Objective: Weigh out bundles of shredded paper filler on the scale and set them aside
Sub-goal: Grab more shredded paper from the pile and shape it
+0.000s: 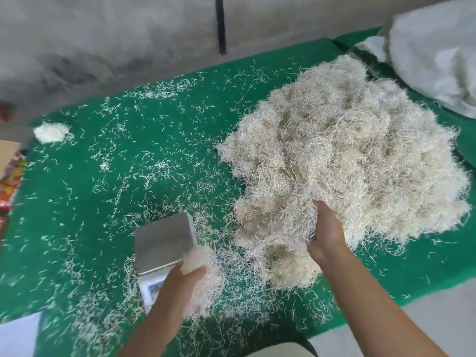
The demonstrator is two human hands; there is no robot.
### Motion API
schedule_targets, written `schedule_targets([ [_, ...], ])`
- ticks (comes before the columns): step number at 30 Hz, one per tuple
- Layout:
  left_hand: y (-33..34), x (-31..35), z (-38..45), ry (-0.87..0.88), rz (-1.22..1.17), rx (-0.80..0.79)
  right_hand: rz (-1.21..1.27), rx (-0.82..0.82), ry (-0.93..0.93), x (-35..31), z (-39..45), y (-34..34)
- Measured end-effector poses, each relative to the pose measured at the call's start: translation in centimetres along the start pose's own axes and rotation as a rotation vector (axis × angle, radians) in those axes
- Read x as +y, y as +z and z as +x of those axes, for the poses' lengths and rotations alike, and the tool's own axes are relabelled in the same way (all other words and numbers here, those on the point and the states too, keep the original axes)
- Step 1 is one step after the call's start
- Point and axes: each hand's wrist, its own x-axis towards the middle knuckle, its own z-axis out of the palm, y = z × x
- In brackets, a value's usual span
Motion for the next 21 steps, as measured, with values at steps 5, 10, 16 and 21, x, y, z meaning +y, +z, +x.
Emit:
schedule_targets([
  [5,-1.4,-4.7,0.7,-0.113,-0.033,0.04,0.051,0.003,0.022,0.8,-0.9,0.8],
  [10,-0.8,-6.2,1.1,-0.153,-0.012,0.022,0.06,0.02,0.08,0.2,-2.3,1.4],
  [16,0.6,-3.0,1.8,-0.074,-0.061,-0.111,0.359,-0.147,-0.012,-4.9,-4.8,2.3],
  [21,1.8,2.1,1.4,0.033,-0.127,-0.251,0.047,-0.326,-0.107,-4.2,-7.8,4.4],
])
